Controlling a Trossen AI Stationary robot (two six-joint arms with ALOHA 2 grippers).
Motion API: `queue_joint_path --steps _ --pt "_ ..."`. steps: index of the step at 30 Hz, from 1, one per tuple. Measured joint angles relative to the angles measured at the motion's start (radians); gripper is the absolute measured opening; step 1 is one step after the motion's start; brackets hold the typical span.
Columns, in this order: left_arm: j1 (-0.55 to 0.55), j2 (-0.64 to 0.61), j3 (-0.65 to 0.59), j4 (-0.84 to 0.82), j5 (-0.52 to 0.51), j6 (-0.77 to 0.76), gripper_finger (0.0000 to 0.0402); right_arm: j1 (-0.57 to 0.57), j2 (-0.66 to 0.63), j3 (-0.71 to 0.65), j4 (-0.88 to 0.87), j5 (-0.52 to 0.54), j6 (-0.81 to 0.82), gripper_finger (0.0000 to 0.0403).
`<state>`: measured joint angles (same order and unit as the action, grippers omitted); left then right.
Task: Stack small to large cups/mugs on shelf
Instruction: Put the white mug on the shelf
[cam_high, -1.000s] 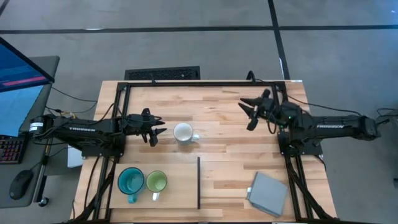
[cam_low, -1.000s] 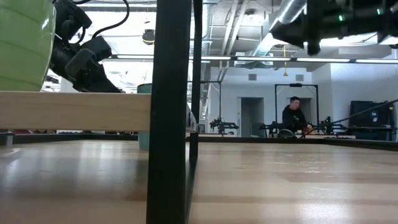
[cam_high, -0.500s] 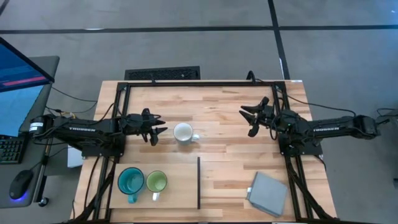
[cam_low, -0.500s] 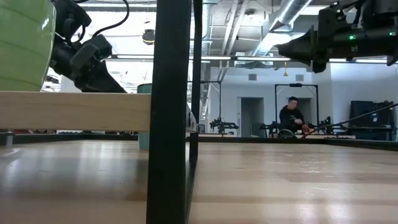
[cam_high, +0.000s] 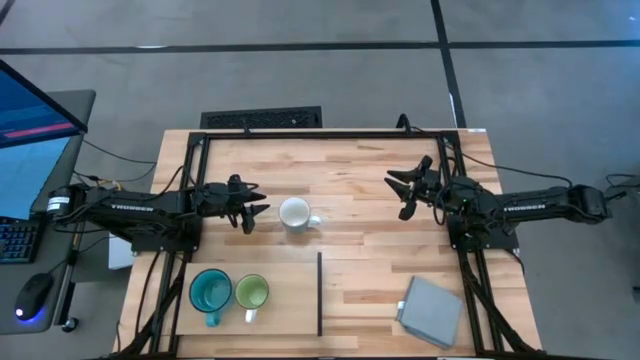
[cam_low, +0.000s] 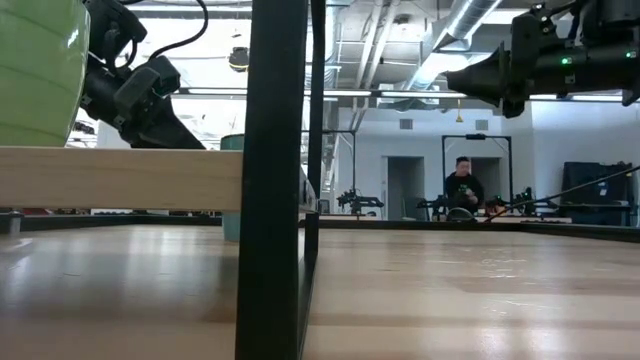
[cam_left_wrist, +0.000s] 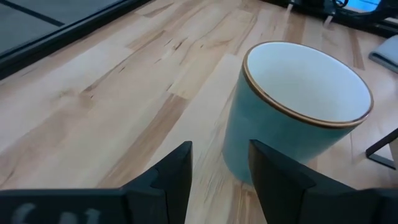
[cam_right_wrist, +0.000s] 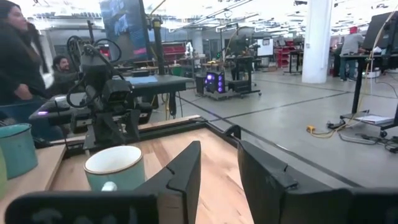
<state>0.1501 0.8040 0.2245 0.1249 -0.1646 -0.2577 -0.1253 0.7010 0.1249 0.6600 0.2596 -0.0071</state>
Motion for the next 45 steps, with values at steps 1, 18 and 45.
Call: queue_joint_path --steps 1,18,45 --pt "0.0 0.0 0.0 -0.002 0.0 0.0 0.0149 0.0 0.0 0.0 -0.002 0.0 0.0 0.0129" --pt "0.001 0.0 0.103 -0.102 0.064 -0.078 0.0224 0.0 0.0 0.0 -0.024 0.0 0.0 0.0129" --pt "0.011 0.349 0.844 -0.999 0.166 -0.376 0.0224 -0.002 0.0 0.0 -0.024 0.004 -0.001 0.0129"
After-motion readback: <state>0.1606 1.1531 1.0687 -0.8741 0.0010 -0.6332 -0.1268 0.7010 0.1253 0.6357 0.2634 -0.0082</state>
